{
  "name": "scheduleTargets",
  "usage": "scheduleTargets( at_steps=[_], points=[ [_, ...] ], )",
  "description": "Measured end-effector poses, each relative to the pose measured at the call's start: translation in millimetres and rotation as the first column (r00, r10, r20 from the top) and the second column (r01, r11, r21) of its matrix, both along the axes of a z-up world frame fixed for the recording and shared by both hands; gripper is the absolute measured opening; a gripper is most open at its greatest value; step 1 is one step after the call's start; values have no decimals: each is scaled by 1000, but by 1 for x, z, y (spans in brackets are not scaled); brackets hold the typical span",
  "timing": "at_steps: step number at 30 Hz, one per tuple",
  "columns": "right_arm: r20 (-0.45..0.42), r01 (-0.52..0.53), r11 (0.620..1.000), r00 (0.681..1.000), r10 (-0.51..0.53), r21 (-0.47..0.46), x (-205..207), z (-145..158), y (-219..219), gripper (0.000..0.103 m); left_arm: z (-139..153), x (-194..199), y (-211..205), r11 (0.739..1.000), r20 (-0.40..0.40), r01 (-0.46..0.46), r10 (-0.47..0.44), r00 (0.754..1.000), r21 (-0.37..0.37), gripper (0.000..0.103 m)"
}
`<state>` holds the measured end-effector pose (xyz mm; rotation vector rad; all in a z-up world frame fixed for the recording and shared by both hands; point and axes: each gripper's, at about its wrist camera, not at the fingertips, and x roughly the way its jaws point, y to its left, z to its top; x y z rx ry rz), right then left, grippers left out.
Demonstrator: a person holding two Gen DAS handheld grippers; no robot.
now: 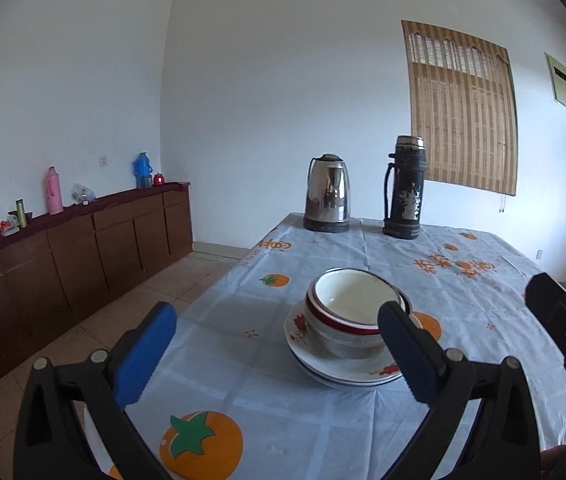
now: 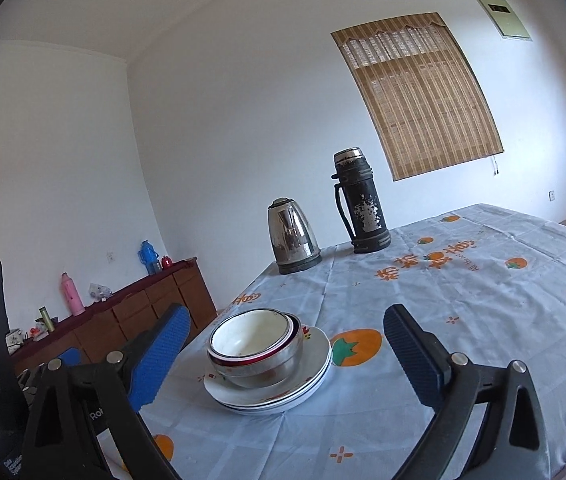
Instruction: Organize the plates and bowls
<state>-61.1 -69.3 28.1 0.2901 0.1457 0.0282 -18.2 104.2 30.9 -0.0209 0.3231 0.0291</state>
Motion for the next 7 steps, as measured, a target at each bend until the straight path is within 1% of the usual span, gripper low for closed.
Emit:
scheduleTargets(
  at_steps=[4,7],
  points=[
    [-12,-5,1000,1000,5,9,2,-1,0,99,0,-1,1,1000,3,0,0,1000,-4,102],
    [-22,2,1000,1000,-2,5,3,-2,0,99,1,-2,1,1000,-3,16,-16,1000,-15,103]
  ],
)
